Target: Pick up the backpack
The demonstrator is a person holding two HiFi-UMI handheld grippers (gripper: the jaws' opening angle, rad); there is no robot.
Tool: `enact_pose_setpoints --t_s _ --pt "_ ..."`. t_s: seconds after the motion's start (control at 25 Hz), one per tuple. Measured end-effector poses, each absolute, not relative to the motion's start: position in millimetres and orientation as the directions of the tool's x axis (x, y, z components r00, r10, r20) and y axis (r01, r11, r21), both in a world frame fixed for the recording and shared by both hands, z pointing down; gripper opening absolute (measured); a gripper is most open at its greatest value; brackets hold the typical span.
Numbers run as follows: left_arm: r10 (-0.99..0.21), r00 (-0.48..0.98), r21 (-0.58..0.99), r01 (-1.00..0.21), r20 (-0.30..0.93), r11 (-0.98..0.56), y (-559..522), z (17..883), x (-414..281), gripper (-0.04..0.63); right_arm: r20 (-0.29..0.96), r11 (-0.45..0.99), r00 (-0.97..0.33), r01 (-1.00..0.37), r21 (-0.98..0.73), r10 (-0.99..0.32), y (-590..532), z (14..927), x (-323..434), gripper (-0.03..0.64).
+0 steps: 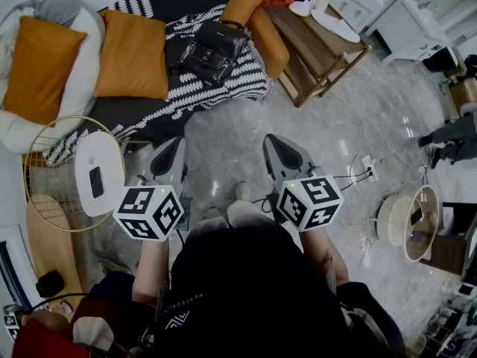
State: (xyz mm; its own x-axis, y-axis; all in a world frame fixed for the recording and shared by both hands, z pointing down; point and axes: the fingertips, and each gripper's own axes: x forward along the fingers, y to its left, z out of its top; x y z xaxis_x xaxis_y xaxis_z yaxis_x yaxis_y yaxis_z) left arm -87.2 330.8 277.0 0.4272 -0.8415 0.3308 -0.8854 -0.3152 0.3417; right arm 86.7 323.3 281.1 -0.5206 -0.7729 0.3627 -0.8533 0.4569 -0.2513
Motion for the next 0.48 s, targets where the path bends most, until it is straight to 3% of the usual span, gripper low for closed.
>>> enact_pose_setpoints --t_s 0.48 --pt "-0.859 0.406 0.343 -0.891 0.313 -0.296 314.0 273.4 -82.7 0.006 0.355 0.442 -0.524 -0.849 -0.288 -0.774 300.9 279.0 97.3 -0.005"
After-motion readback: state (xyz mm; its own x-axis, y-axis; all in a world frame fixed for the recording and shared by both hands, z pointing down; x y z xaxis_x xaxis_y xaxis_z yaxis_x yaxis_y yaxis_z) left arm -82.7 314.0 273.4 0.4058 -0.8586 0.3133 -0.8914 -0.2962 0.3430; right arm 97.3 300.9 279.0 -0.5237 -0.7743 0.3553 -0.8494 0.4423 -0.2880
